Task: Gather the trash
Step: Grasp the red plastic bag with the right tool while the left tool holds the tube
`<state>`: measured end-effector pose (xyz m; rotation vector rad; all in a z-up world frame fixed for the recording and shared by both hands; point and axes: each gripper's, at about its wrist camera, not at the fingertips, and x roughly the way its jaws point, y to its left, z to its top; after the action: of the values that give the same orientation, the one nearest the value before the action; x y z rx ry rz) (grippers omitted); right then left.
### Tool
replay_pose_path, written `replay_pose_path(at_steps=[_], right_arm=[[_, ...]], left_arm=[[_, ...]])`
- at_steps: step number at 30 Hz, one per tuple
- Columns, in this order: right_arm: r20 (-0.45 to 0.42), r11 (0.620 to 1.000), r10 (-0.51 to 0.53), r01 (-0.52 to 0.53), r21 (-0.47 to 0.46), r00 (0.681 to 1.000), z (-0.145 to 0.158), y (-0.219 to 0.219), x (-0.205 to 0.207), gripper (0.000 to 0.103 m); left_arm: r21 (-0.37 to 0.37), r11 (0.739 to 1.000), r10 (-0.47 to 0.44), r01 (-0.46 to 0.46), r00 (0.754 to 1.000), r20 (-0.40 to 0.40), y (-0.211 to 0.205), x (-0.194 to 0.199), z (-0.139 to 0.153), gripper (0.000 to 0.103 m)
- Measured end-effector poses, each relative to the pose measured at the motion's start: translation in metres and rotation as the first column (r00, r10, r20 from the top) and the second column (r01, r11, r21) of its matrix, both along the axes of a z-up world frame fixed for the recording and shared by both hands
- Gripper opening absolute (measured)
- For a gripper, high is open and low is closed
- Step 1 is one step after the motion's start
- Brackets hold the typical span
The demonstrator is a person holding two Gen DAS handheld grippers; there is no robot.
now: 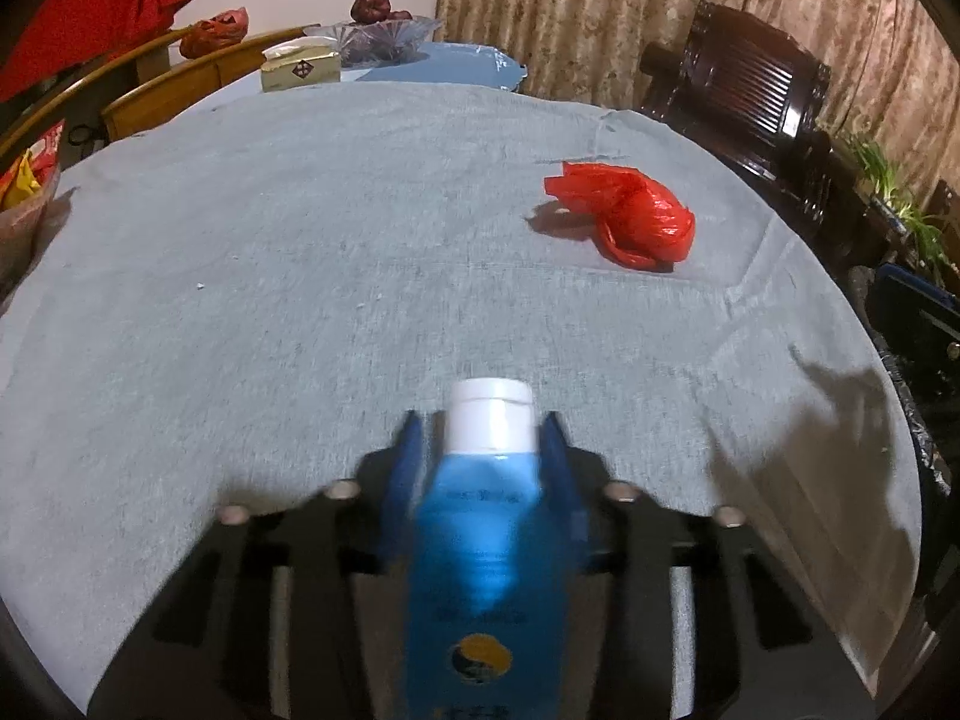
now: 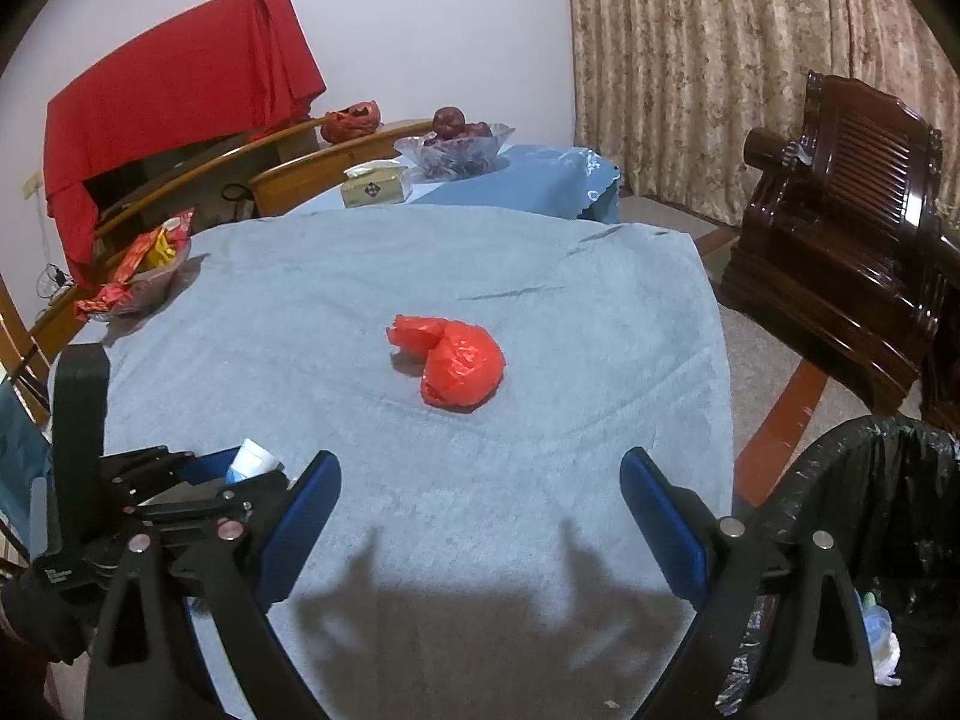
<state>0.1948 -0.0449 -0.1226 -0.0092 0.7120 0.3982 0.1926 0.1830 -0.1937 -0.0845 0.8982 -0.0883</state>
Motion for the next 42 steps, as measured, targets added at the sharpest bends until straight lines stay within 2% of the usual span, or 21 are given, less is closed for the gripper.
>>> replay_pose_path(at_steps=[12,21,29,34,38,42], right_arm=[[0.010,1.000,0.006,-0.006,-0.007,1.000,0.001,0.011,0.015,0.091],[0.005,1.000,-0.023,0.023,-0.005,1.000,-0.001,0.026,0.062,0.089],[-0.074,0.999,-0.036,0.035,-0.013,0.997,-0.025,0.035,0.097,0.085],[-0.125,0.999,-0.019,0.015,-0.030,0.992,-0.040,0.041,0.108,0.073],[-0.152,1.000,0.011,-0.015,-0.022,0.988,-0.045,0.043,0.113,0.042],[-0.149,1.000,0.029,-0.031,-0.008,0.988,-0.041,0.043,0.110,0.036]], left_arm=[[0.000,0.998,0.055,-0.055,0.997,0.050,0.006,0.012,0.015,0.032],[0.009,0.996,0.084,-0.086,0.992,0.095,0.022,0.040,0.034,0.031],[0.010,0.996,0.090,-0.091,0.993,0.070,0.023,0.057,0.024,0.031],[0.014,0.996,0.091,-0.092,0.993,0.075,0.023,0.063,0.025,0.031],[0.017,0.995,0.095,-0.096,0.992,0.077,0.024,0.067,0.025,0.031],[0.017,0.995,0.098,-0.100,0.992,0.082,0.023,0.069,0.027,0.031]])
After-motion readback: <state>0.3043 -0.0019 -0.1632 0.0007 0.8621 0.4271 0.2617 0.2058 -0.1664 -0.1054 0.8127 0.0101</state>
